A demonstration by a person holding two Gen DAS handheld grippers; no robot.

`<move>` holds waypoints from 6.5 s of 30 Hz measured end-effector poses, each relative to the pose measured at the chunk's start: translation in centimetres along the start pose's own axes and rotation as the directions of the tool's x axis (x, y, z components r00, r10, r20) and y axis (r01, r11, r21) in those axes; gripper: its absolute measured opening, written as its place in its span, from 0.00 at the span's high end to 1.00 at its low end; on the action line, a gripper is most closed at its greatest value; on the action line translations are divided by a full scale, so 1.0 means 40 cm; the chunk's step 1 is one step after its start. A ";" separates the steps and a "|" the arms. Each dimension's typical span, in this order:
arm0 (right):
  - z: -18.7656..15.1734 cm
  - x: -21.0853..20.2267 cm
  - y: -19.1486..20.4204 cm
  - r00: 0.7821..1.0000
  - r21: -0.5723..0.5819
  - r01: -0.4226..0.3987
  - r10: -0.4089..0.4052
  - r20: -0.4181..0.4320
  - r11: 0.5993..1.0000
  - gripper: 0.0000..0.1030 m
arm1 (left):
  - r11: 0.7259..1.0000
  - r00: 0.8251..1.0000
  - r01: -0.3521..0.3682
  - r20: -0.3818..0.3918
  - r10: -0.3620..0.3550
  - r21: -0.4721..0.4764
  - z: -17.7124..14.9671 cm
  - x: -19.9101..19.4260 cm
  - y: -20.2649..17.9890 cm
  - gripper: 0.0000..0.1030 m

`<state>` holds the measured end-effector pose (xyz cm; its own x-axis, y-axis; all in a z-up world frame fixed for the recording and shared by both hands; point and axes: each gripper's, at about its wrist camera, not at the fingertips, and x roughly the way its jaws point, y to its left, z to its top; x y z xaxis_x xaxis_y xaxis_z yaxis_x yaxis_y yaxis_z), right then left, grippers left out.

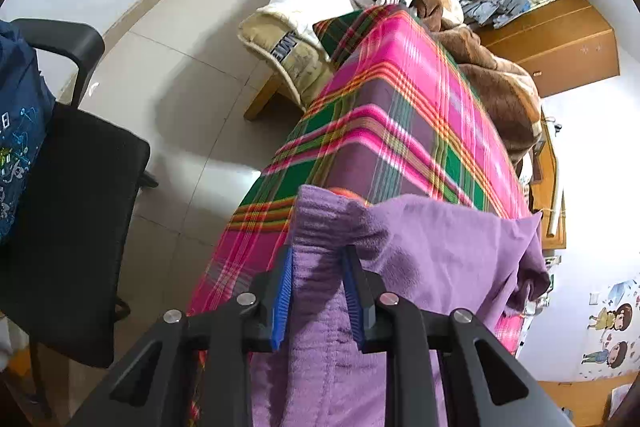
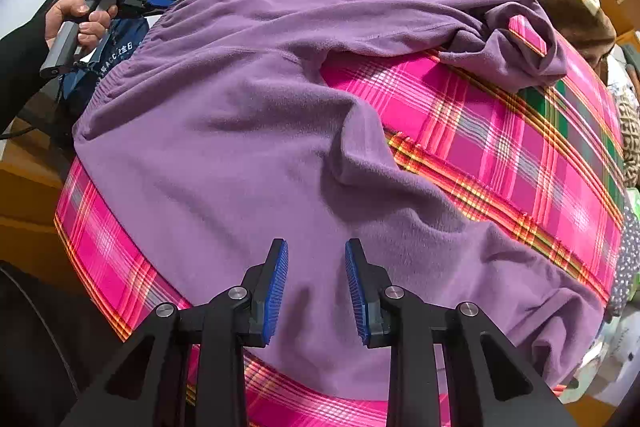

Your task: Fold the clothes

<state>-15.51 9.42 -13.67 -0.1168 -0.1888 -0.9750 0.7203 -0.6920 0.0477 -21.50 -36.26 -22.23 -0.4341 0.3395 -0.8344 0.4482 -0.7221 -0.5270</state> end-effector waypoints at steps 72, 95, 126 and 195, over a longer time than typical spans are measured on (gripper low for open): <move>-0.095 -0.032 0.048 0.996 0.075 0.086 -0.085 -0.007 0.994 0.70 | 0.939 0.983 -0.177 -0.001 0.186 0.296 -0.244 -0.098 0.015 0.97; -0.378 -0.116 -0.345 0.978 0.501 0.191 -0.205 -0.029 0.844 0.61 | 0.960 0.990 -0.110 -0.052 0.128 0.258 -0.436 -0.143 -0.173 0.94; -0.599 -0.122 -0.747 0.986 0.608 0.093 -0.159 0.055 0.788 0.55 | 0.950 0.960 -0.155 -0.186 0.210 0.272 -0.766 0.022 -0.491 0.94; -0.428 -0.156 -0.508 0.936 0.420 -0.306 0.188 0.298 0.854 0.97 | 0.956 0.957 -0.146 -0.210 0.202 0.253 -0.833 0.013 -0.502 0.94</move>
<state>-17.72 36.59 -12.27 -0.1775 -0.5146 -0.8389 0.3638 -0.8263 0.4299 -4.68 -1.49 -17.46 -0.1609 0.3056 -0.9385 0.2949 -0.8925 -0.3412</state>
